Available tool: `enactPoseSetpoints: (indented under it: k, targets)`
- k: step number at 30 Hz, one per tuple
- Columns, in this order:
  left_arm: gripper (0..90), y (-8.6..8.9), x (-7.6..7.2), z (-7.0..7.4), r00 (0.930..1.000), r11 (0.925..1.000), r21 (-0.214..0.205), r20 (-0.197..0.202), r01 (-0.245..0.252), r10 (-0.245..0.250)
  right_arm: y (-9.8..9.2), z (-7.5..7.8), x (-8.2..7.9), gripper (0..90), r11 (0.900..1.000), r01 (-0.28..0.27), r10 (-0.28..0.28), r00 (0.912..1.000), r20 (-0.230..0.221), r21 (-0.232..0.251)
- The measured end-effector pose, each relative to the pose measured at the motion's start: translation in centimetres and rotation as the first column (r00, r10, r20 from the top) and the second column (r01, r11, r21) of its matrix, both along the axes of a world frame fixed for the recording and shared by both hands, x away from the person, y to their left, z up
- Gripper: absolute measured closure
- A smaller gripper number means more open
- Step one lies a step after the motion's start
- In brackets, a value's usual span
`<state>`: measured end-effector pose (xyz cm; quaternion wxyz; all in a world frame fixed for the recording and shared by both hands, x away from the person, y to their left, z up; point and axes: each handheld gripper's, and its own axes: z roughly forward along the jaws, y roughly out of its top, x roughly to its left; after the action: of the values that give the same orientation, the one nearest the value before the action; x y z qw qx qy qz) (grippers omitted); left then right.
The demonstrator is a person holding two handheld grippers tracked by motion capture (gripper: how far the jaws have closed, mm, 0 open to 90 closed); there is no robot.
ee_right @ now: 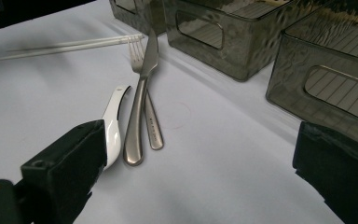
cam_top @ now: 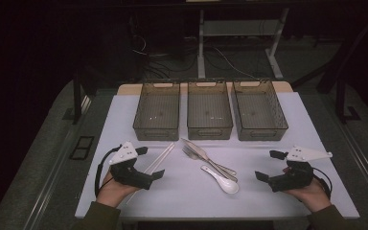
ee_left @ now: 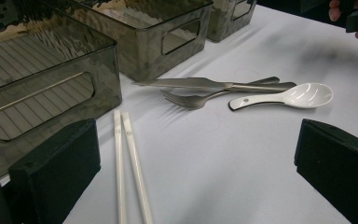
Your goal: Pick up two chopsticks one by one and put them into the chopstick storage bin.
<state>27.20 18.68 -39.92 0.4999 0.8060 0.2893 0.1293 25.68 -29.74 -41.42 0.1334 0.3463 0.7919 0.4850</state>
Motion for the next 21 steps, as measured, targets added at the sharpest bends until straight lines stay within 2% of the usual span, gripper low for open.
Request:
enactPoseSetpoints:
  k: [7, 21]
  targets:
    - [0.0, -0.4, 0.3, 0.2, 1.0000, 0.9999, 0.013, -0.004, 0.002, -0.001, -0.2, 0.0, -0.1, 2.7, 0.9999, -0.006, 0.006, 1.0000, 0.004, 0.013]
    - [0.0, 0.7, 1.3, 1.1, 1.0000, 0.9999, 0.016, 0.003, -0.003, 0.003, 0.2, 0.1, -0.3, 2.7, 1.0000, 0.002, -0.002, 1.0000, 0.008, 0.009]
